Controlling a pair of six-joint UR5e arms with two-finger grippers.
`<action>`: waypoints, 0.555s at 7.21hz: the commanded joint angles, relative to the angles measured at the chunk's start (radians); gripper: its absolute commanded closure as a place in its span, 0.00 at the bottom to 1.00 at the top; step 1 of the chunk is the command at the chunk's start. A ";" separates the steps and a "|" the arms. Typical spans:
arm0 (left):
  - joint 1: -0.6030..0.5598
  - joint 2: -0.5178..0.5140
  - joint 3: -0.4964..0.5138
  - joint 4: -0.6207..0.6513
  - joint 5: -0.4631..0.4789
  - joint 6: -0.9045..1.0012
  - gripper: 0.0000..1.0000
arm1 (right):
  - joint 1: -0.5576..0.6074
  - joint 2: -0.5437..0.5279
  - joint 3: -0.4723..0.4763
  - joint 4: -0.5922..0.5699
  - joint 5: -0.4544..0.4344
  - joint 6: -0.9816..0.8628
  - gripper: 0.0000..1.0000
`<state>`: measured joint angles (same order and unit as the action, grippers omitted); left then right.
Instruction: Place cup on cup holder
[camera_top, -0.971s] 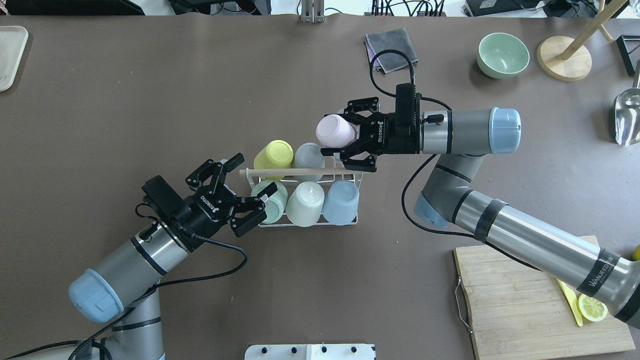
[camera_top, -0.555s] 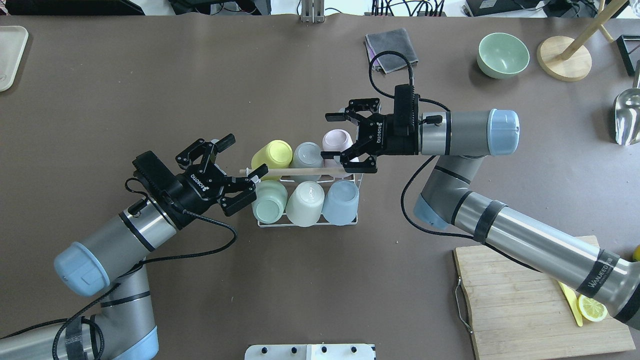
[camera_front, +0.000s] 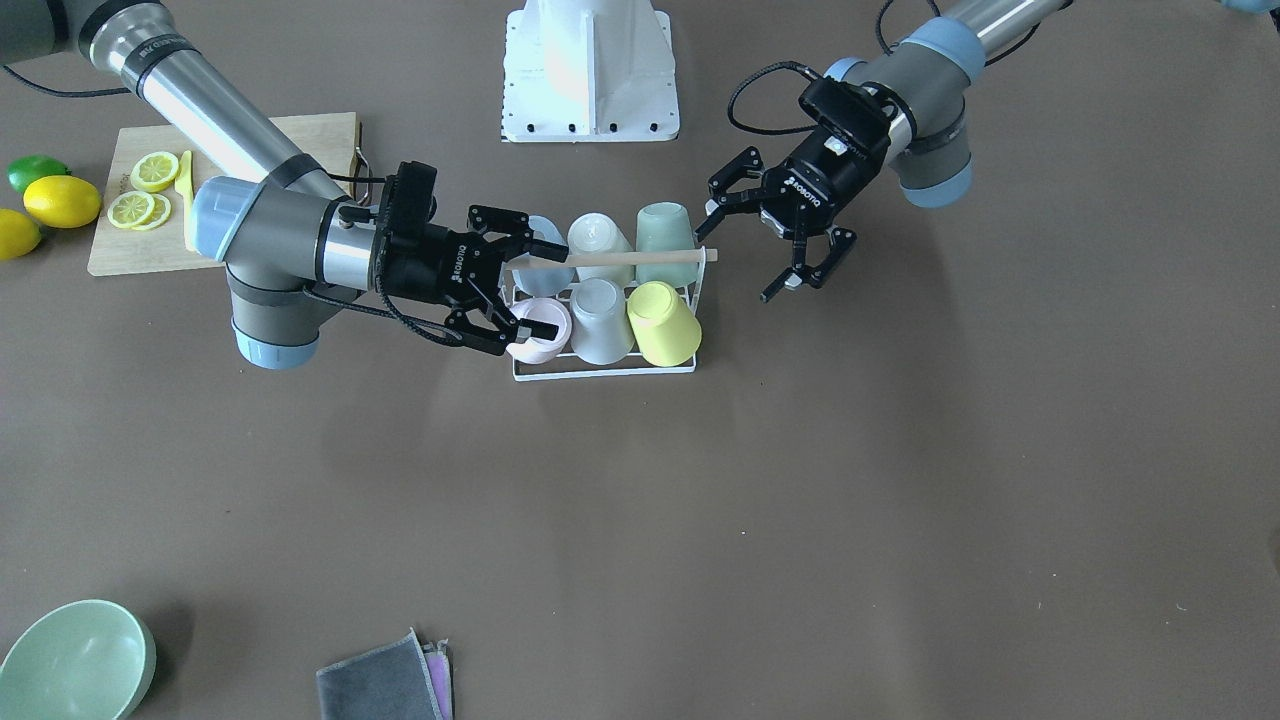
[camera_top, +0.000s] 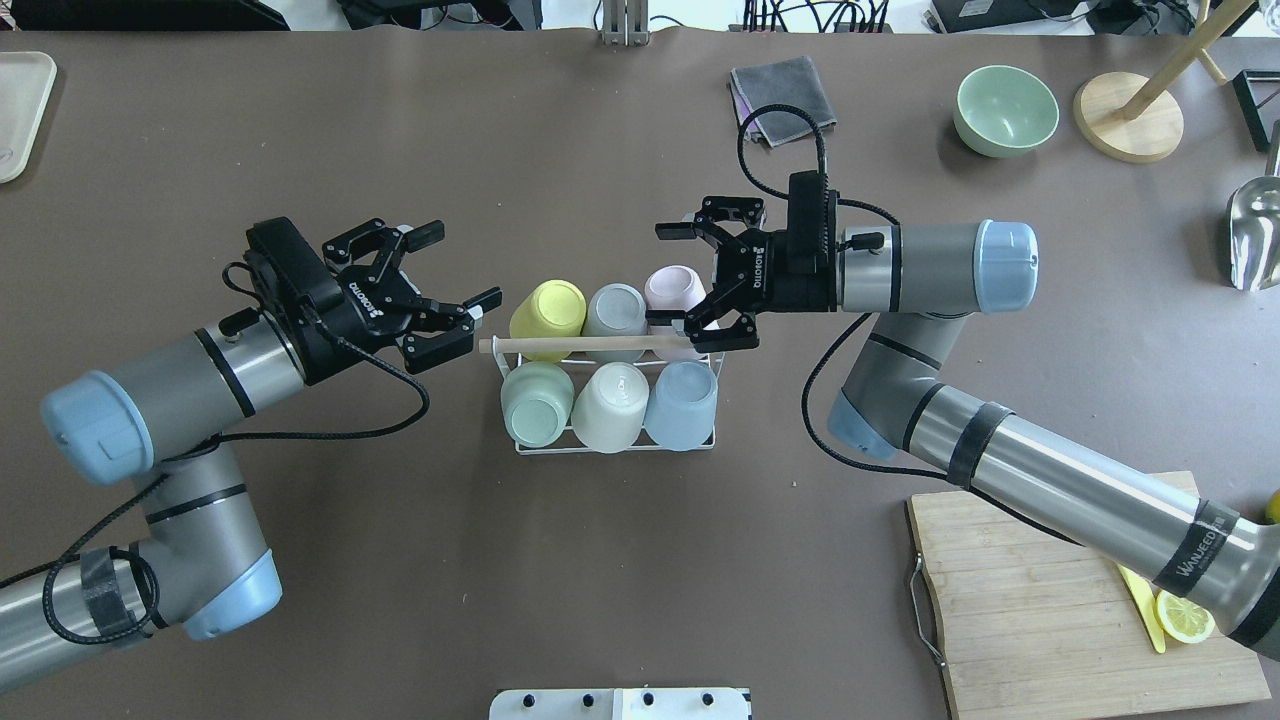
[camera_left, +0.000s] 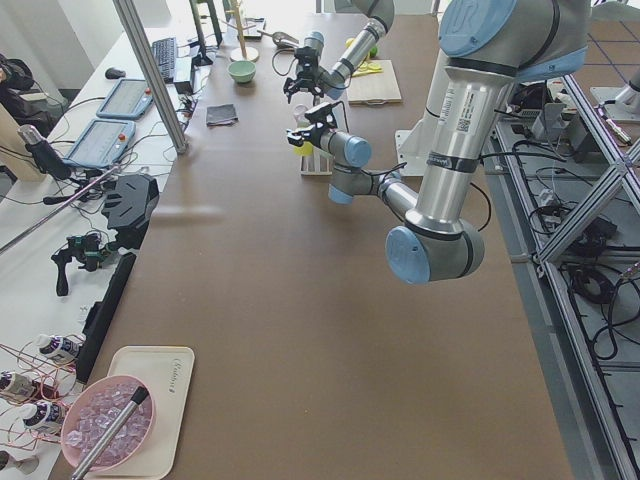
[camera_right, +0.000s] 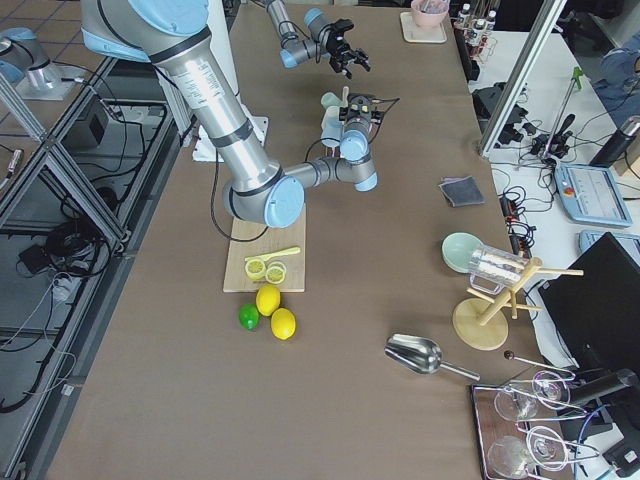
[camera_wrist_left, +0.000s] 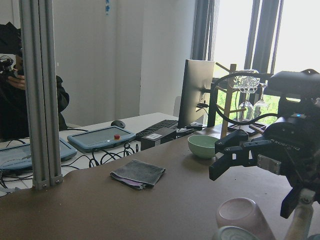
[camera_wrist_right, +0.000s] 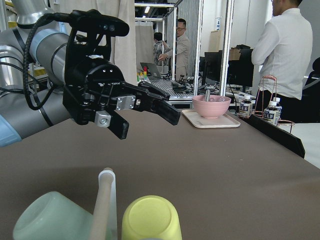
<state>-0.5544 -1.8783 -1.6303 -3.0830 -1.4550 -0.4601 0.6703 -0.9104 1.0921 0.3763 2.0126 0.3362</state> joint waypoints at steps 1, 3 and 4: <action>-0.102 0.045 -0.003 0.079 -0.244 0.000 0.02 | 0.032 0.002 -0.006 -0.010 0.020 0.003 0.01; -0.255 0.073 -0.002 0.238 -0.440 0.003 0.02 | 0.096 0.016 -0.004 -0.103 0.104 0.006 0.01; -0.360 0.052 0.000 0.386 -0.600 0.003 0.02 | 0.145 0.019 0.002 -0.158 0.116 0.010 0.01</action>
<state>-0.8018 -1.8165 -1.6317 -2.8453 -1.8926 -0.4579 0.7651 -0.8965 1.0887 0.2781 2.1027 0.3422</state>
